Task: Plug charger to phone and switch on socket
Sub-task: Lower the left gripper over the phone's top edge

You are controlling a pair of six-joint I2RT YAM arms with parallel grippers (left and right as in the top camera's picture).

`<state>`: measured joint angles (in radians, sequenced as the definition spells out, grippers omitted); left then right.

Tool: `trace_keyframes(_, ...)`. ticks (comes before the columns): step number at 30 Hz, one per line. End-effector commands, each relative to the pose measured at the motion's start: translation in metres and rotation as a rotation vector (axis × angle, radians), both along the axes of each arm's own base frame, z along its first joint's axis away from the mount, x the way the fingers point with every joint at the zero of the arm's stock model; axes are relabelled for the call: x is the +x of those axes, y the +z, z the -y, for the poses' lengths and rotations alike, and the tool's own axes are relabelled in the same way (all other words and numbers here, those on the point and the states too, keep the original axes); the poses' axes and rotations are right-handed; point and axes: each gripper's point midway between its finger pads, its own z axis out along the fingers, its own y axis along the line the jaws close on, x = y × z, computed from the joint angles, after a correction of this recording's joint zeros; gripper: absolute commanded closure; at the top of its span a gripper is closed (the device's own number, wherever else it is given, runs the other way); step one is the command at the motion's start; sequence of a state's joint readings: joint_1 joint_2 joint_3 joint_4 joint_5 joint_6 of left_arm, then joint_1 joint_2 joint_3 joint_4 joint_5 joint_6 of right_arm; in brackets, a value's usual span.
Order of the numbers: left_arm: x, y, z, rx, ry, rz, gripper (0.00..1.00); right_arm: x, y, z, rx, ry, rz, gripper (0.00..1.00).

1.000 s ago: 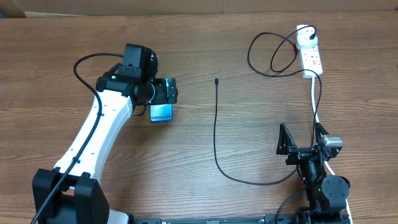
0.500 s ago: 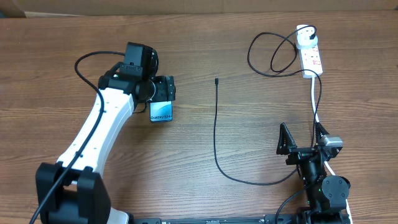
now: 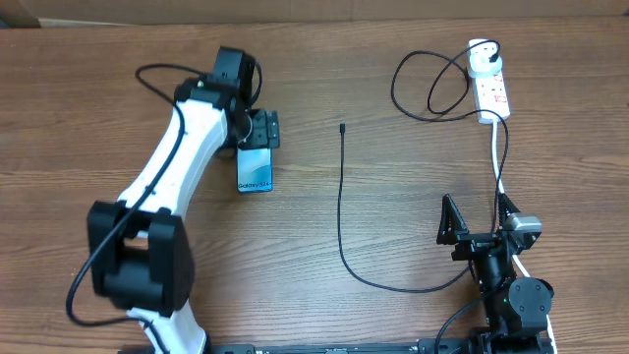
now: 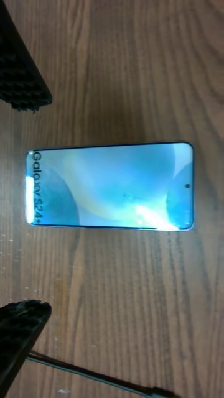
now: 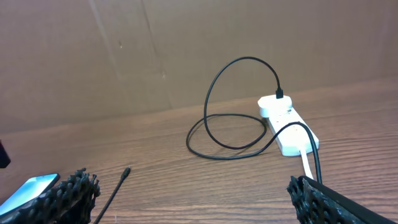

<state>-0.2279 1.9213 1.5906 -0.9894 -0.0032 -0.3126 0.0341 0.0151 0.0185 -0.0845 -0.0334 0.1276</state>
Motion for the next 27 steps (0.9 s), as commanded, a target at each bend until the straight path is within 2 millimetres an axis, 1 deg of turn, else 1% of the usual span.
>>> trace_keyframes(1,0.012,-0.010,0.002,0.027,0.004,-0.025,0.06,0.000,-0.004,0.000,0.002,-0.001,-0.004,0.00)
trace_keyframes(8,0.008,-0.045,0.004,0.052,-0.022,-0.107,0.02,0.000,-0.003,0.000,0.001,-0.001,-0.003,0.00)
trace_keyframes(12,0.007,-0.057,0.004,0.063,-0.047,-0.132,0.00,0.000,-0.003,0.000,0.001,-0.001,-0.003,0.00)
trace_keyframes(18,0.015,-0.066,0.006,0.064,-0.075,-0.116,0.00,0.000,-0.003,0.000,0.001,-0.001,-0.003,0.00)
trace_keyframes(27,0.018,-0.079,0.002,0.069,-0.086,-0.111,0.02,0.000,-0.003,0.000,0.002,-0.001,-0.003,0.00)
